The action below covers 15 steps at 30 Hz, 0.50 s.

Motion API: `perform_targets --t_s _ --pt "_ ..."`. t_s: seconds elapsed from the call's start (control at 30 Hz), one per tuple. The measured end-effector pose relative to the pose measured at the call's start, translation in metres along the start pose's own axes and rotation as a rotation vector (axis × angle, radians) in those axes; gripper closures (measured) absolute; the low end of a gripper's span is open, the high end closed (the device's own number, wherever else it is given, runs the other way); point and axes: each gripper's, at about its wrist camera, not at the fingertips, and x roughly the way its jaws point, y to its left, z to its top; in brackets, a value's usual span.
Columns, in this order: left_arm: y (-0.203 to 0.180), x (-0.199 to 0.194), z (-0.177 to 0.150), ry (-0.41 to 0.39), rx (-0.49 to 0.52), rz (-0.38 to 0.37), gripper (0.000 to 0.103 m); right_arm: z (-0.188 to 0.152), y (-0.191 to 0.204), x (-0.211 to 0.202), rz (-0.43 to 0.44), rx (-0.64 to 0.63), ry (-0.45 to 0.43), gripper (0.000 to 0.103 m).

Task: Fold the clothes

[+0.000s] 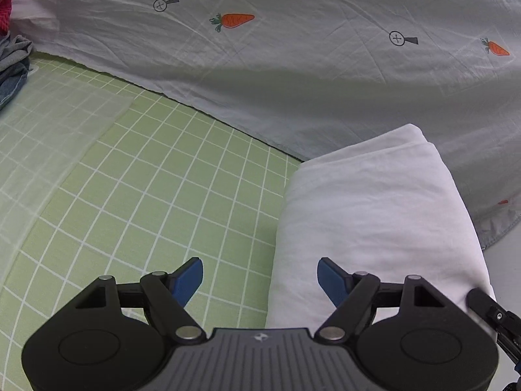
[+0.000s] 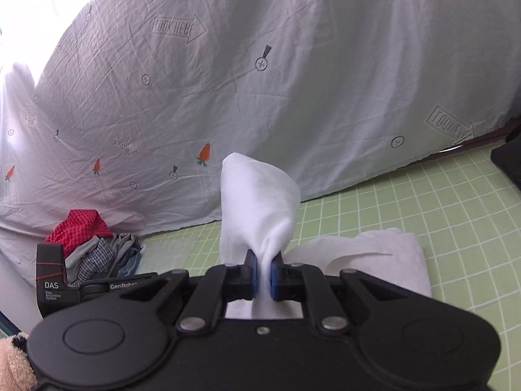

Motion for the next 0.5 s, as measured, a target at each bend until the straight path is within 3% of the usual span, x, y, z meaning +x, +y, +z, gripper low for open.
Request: perform_targets --t_s 0.1,0.13,0.2,0.27,0.4,0.5 --pt "-0.010 0.022 -0.007 0.056 0.032 -0.007 0.025 -0.010 -0.036 0.003 -0.180 -0.013 0.026 0.092" --pt "-0.011 0.030 -0.011 0.083 0.032 -0.012 0.025 -0.018 -0.054 0.014 -0.234 -0.005 0.083 0.091" --pt "-0.012 0.043 -0.024 0.138 0.042 -0.015 0.025 -0.033 -0.083 0.037 -0.319 0.038 0.185 0.077" --pt "-0.013 0.052 -0.035 0.178 0.061 0.006 0.025 -0.041 -0.101 0.047 -0.323 0.106 0.206 0.069" --pt "-0.004 0.061 -0.042 0.211 0.004 -0.018 0.021 -0.044 -0.118 0.051 -0.272 0.209 0.203 0.039" --pt "0.001 0.070 -0.042 0.237 -0.049 -0.071 0.020 -0.051 -0.131 0.060 -0.214 0.254 0.240 0.031"
